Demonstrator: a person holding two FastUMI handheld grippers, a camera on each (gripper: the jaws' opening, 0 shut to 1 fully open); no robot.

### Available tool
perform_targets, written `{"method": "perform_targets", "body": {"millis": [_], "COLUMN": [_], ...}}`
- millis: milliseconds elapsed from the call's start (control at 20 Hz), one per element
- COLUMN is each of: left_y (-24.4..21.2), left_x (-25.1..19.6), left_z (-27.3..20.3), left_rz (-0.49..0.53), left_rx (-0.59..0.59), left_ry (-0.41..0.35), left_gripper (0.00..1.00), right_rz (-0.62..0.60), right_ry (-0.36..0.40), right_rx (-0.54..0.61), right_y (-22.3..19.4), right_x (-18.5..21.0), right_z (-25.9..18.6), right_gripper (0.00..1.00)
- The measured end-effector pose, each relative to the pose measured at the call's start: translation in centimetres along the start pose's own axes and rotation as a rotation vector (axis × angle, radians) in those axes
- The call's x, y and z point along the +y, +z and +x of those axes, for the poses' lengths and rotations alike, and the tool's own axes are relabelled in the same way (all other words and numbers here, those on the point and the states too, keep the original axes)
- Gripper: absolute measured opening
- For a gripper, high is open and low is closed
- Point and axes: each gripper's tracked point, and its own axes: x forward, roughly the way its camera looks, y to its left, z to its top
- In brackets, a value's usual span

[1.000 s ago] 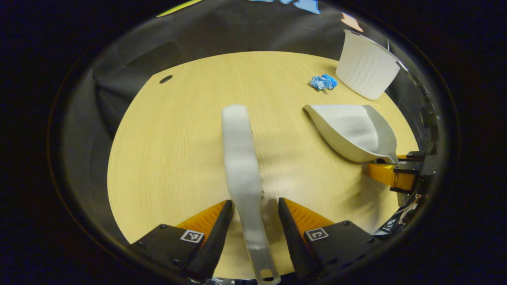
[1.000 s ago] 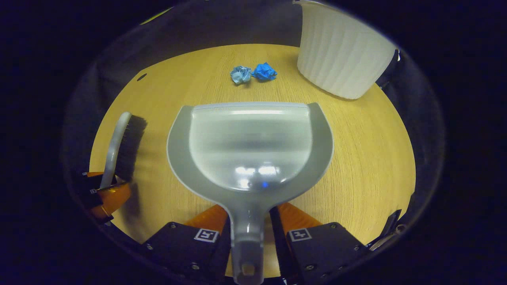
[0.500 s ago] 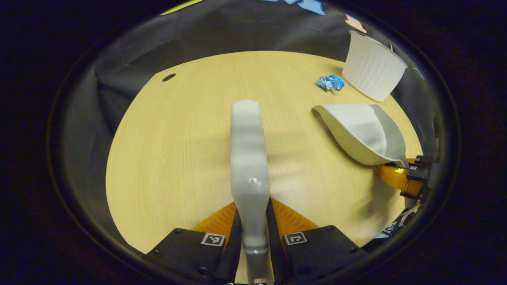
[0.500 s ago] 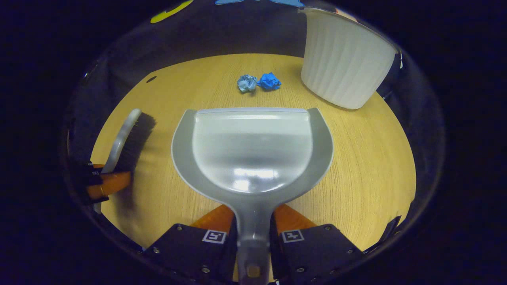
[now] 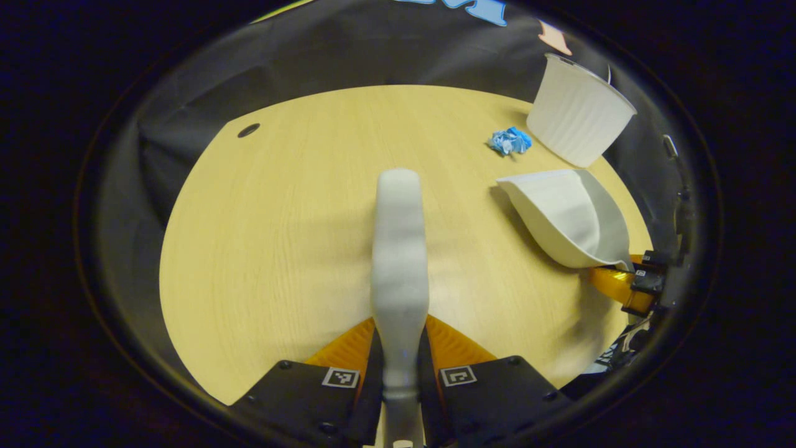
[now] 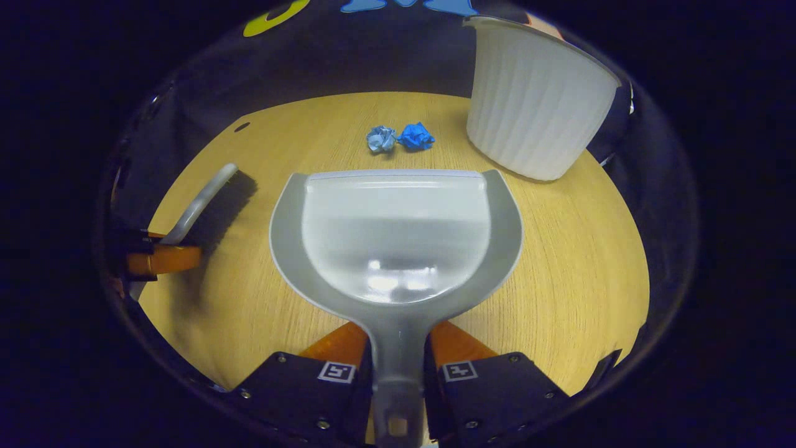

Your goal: Pick up the small broom and dustpan from the desktop, sweep the trash into the dustpan with the broom, and then empty the trash into the garbage bin.

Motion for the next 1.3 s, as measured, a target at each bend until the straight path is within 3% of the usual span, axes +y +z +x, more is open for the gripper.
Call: {"method": "perform_targets", "body": {"millis": [550,650,700,950,1100,1300], "left_y": [10.4,12.0,12.7,15.8,18.1,20.8], "left_x": [-2.0,-3.0,-3.4,-5.1,-6.2,-9.6], "left_z": [3.8,5.1,5.9,9.1,11.0,12.2], "left_rz": [0.192,0.184,0.194,0.270,0.360,0.459], "left_rx": [-0.008,-0.003,-0.001,0.036,0.034,0.041], "left_ry": [-0.013,-0.037,-0.044,-0.065,-0.062,-0.120], "left_gripper": [0.33,0.31,0.36,0.36,0.33,0.36], "right_rz": [-0.072,-0.069,-0.072,-0.106,-0.117,-0.141], "right_ry": [0.034,0.039,0.042,0.080,0.090,0.098], "right_rx": [-0.043,-0.027,-0.018,0.047,0.069,0.089], "right_y": [2.5,2.3,2.2,2.1,2.3,2.5], "right_x": [-4.1,-4.7,-4.9,-5.6,-5.9,-6.3], "right_z": [0.7,0.9,1.0,1.2,1.5,1.8], "right_gripper": [0.36,0.36,0.36,0.36,0.36,0.36]}}
